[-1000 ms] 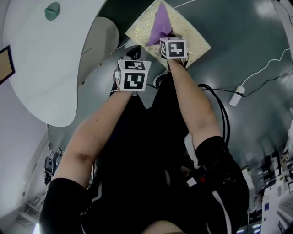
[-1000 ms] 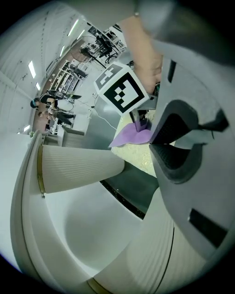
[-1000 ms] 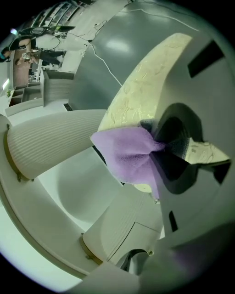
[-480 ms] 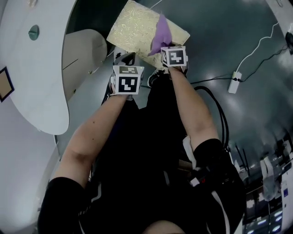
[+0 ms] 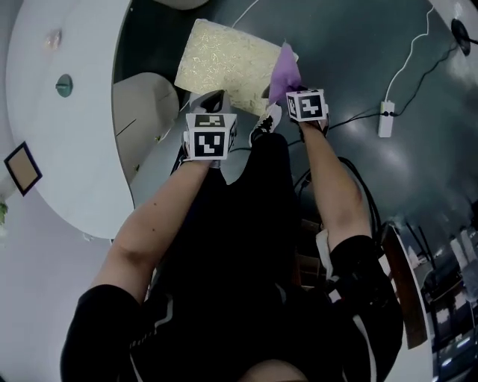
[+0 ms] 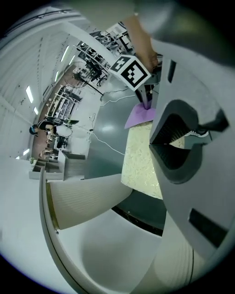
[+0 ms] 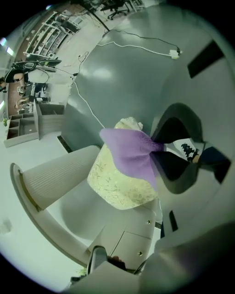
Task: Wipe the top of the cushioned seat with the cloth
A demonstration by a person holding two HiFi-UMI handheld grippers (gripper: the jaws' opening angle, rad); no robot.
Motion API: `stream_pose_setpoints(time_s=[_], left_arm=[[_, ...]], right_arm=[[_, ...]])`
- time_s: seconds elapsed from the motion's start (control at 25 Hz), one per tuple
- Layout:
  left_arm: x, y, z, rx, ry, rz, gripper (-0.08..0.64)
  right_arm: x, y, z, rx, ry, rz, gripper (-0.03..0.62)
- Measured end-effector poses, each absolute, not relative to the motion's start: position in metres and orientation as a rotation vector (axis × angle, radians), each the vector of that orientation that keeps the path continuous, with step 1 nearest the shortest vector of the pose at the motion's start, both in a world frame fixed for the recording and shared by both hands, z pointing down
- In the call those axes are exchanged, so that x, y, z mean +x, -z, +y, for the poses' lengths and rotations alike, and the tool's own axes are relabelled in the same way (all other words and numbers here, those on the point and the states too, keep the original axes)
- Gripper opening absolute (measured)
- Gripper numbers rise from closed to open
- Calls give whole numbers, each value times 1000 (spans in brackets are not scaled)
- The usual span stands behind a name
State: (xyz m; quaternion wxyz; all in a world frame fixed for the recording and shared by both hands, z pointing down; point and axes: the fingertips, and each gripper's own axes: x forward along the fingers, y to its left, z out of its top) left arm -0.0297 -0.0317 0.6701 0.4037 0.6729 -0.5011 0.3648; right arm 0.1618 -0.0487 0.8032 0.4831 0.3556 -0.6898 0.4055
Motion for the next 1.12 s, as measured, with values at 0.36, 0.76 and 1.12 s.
stream_pose_setpoints(time_s=[0.36, 0.76, 1.12], left_arm=[[-70, -636, -64, 1779, -861, -1291, 5], [-129, -650, -50, 1748, -802, -1324, 3], [-155, -672, -42, 1681, -842, -1326, 5]], right_arm=[[20, -743, -98, 849, -980, -1955, 54], [-134, -778, -135, 688, -958, -2062, 52], [-158, -823, -154, 705, -965, -2009, 54]])
